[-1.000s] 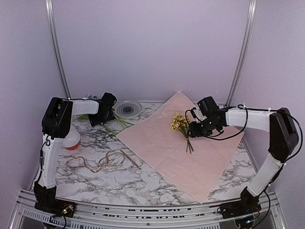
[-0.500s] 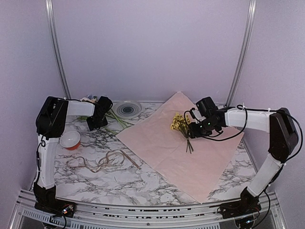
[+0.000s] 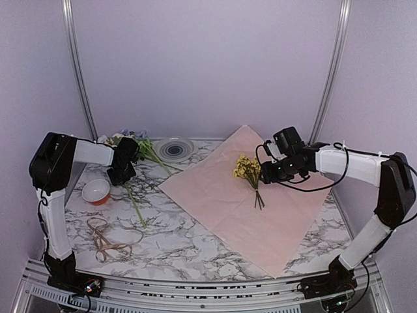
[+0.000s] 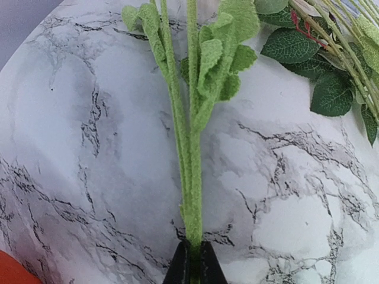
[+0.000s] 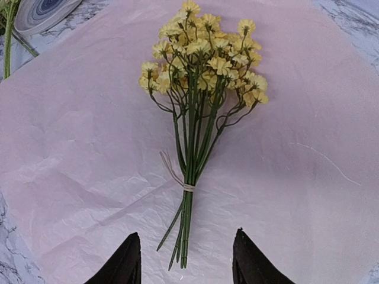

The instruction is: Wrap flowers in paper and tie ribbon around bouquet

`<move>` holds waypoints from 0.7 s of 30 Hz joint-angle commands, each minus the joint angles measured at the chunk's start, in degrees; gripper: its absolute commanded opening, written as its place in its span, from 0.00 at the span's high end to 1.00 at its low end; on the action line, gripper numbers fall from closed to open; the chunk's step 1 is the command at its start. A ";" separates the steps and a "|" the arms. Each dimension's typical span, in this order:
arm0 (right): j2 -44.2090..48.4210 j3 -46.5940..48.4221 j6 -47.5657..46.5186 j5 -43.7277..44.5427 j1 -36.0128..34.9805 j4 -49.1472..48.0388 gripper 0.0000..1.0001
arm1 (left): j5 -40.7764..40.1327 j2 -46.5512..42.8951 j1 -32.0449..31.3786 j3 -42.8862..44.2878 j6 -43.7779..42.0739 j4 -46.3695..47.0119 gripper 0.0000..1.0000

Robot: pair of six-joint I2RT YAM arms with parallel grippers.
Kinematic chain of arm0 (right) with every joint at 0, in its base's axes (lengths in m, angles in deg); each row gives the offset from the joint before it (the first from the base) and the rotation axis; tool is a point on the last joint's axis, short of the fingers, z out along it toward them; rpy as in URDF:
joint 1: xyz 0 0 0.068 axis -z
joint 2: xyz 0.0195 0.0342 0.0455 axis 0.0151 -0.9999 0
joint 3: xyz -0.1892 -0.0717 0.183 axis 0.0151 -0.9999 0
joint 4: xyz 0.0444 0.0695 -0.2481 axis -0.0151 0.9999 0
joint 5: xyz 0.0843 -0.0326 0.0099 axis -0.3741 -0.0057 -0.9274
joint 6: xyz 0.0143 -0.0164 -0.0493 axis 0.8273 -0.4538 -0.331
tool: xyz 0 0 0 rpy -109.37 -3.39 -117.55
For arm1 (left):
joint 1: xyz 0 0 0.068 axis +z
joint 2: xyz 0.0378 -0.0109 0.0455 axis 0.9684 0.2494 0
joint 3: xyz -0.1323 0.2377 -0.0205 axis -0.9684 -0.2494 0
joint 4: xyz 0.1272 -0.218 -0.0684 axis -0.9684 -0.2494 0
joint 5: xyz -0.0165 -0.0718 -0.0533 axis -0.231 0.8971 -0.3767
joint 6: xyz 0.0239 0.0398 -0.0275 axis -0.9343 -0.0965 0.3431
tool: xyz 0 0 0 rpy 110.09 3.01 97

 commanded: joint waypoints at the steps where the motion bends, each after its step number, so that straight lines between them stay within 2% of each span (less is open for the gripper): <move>1: 1.92 -0.24 -0.33 0.51 -0.70 0.09 0.49 | 3.72 -1.97 -0.10 -3.84 1.06 -0.59 1.00; 5: 2.11 -0.09 -0.54 0.51 -0.88 0.50 0.49 | 3.77 -8.78 -0.48 -8.13 1.32 4.75 1.00; 8: 2.70 -0.05 -0.99 0.50 -1.68 0.34 0.49 | 0.62 -16.25 -2.06 -11.54 0.56 9.51 1.00; 16: 5.90 0.81 -5.25 -0.33 -8.10 -5.57 0.49 | -7.05 -32.43 -9.83 -18.63 -5.47 24.51 1.00; 18: 7.44 0.87 -7.66 -3.92 -10.15 -8.39 0.49 | -7.96 -36.00 -12.39 -20.42 -7.91 28.66 1.00; 21: 9.32 0.64 -11.06 -14.90 -14.01 -15.36 0.49 | -6.40 -40.07 -16.67 -22.41 -11.76 36.99 1.00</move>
